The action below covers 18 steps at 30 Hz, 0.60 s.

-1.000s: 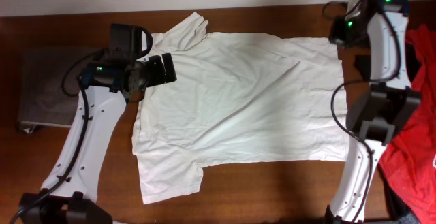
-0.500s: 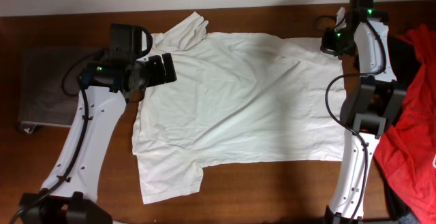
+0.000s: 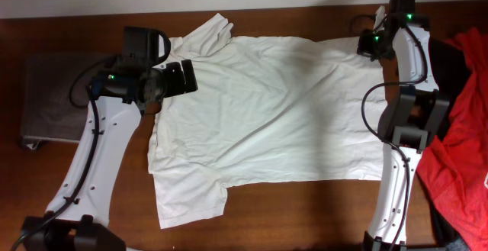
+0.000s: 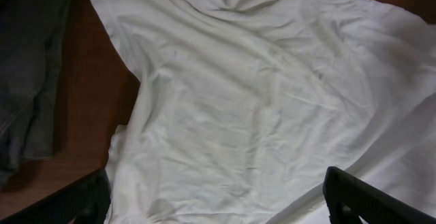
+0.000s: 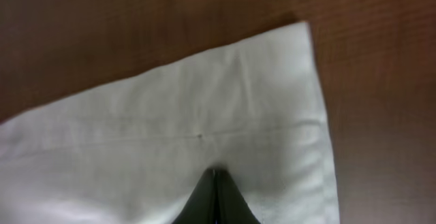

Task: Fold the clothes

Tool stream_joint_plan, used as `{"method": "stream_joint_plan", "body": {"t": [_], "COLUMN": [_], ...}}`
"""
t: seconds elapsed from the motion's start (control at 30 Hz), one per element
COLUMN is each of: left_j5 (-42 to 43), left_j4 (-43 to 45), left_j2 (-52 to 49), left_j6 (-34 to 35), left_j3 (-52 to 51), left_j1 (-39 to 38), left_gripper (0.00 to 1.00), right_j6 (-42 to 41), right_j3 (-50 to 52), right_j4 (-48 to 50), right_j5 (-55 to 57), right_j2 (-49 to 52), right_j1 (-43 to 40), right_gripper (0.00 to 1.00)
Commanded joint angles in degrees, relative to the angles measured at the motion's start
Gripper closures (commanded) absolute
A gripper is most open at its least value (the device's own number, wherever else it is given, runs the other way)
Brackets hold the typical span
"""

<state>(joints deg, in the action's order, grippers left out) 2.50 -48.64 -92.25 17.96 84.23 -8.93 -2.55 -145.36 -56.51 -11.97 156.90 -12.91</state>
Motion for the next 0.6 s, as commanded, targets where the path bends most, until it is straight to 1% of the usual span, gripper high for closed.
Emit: {"method": "stream_joint_plan", "body": {"t": [0.0,0.13,0.33,0.43,0.5,0.53,0.57], "left_j5": [-0.42,-0.42,-0.42,-0.44,-0.42,-0.42,-0.42], "left_j4": [0.09,0.09,0.09,0.09,0.09,0.11,0.09], "left_j2": [0.59,0.59,0.59,0.59,0.59,0.59,0.59], "left_j6": [-0.26,-0.26,-0.26,-0.28,-0.28,-0.26,-0.28], "left_j3": [0.46,0.46,0.46,0.46,0.46,0.46,0.46], "left_j1": [0.20,0.20,0.09,0.09,0.09,0.07,0.07], "left_gripper": [0.01,0.01,0.01,0.01,0.01,0.01,0.01], "right_j6": [0.20,0.22,0.22,0.20,0.20,0.20,0.20], "right_j3": [1.57,1.57,0.83,-1.46,-3.80,-5.60,-7.52], "right_j4": [1.92,6.71,14.10,15.21,14.78,14.27,13.55], "right_j5": [2.56,2.58,2.32,0.81,-1.29,-2.73,-3.78], "right_j2": [8.15,10.36,9.97,9.97,9.66,9.38,8.92], "right_j1": [0.61,0.66,0.63,0.63,0.61,0.61,0.61], "right_gripper": [0.96,0.96,0.96,0.96,0.85,0.77,0.67]}}
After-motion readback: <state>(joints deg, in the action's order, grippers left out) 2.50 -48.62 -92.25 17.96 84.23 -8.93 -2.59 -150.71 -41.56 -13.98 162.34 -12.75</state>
